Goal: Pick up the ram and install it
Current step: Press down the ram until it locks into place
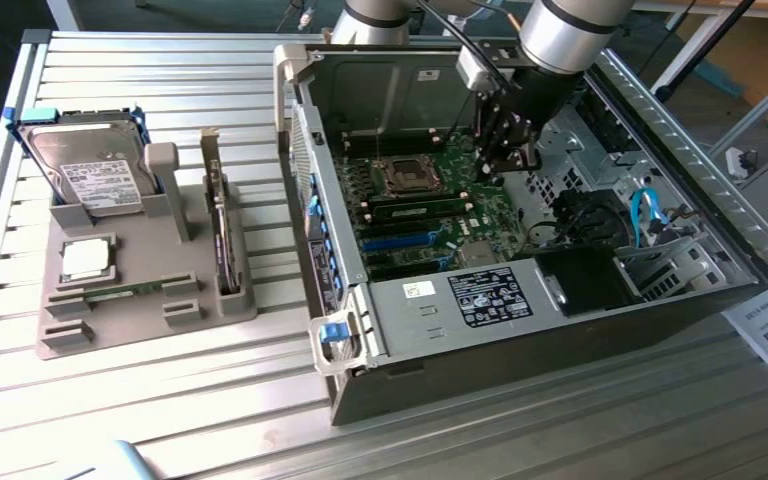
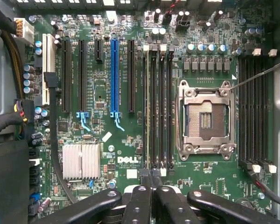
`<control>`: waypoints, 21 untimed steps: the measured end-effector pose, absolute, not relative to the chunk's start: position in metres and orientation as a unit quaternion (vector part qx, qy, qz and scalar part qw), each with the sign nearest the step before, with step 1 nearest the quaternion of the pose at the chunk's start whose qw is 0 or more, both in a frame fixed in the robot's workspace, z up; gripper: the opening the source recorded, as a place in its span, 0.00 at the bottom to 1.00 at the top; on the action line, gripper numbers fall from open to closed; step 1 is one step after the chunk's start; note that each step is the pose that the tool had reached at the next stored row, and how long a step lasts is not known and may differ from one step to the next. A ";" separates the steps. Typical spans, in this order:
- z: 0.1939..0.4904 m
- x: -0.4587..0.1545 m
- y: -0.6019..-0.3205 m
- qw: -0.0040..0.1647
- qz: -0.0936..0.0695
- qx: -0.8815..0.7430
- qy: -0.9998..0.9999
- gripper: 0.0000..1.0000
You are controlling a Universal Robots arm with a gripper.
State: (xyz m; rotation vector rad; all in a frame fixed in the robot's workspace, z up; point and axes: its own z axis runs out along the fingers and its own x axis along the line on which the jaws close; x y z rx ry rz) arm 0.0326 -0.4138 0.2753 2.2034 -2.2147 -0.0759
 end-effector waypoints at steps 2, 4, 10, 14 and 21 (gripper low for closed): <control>0.275 0.033 -0.414 0.008 -0.024 0.705 -0.709 0.10; 0.275 0.033 -0.414 0.008 -0.023 0.705 -0.709 0.10; 0.274 0.033 -0.414 0.007 -0.019 0.705 -0.709 0.10; 0.272 0.033 -0.414 0.007 -0.019 0.705 -0.709 0.10; 0.261 0.033 -0.414 0.007 -0.019 0.705 -0.709 0.10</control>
